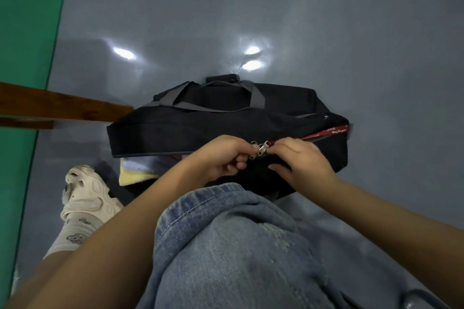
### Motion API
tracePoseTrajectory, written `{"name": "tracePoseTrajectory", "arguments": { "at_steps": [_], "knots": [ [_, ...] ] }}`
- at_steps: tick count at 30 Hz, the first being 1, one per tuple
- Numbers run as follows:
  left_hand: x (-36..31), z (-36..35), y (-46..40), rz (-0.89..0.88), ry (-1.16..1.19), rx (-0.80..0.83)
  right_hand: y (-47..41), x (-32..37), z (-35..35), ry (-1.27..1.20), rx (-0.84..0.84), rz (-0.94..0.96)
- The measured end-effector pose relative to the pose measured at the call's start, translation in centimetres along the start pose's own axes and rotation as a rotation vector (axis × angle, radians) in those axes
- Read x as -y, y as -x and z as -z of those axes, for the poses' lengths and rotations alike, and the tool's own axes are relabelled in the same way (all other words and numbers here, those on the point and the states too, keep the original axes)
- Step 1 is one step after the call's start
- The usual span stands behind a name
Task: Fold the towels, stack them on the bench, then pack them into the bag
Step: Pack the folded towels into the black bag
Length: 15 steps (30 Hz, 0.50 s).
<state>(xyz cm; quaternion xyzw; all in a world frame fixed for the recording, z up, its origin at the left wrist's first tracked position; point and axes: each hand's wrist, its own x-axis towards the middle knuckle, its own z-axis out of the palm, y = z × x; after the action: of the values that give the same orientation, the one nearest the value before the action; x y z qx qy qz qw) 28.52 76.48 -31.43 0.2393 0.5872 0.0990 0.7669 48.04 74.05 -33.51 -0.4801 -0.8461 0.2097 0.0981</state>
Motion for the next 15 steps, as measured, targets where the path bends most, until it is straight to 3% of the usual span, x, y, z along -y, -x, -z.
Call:
{"name": "tracePoseTrajectory", "arguments": {
  "at_steps": [3, 6, 11, 15],
  "knots": [
    [0.3, -0.5, 0.5, -0.015, 0.046, 0.021, -1.0, 0.2, 0.2, 0.064, 0.044, -0.095],
    [0.7, 0.1, 1.1, -0.057, -0.031, -0.080, -1.9, 0.2, 0.5, 0.006, 0.044, -0.105],
    [2.4, 5.2, 2.8, -0.065, -0.066, -0.386, -2.5, -1.4, 1.8, -0.088, 0.016, -0.208],
    [5.6, 13.1, 5.0, -0.024, 0.131, -0.642, -2.7, -2.2, 2.7, 0.001, 0.022, -0.298]
  ]
}}
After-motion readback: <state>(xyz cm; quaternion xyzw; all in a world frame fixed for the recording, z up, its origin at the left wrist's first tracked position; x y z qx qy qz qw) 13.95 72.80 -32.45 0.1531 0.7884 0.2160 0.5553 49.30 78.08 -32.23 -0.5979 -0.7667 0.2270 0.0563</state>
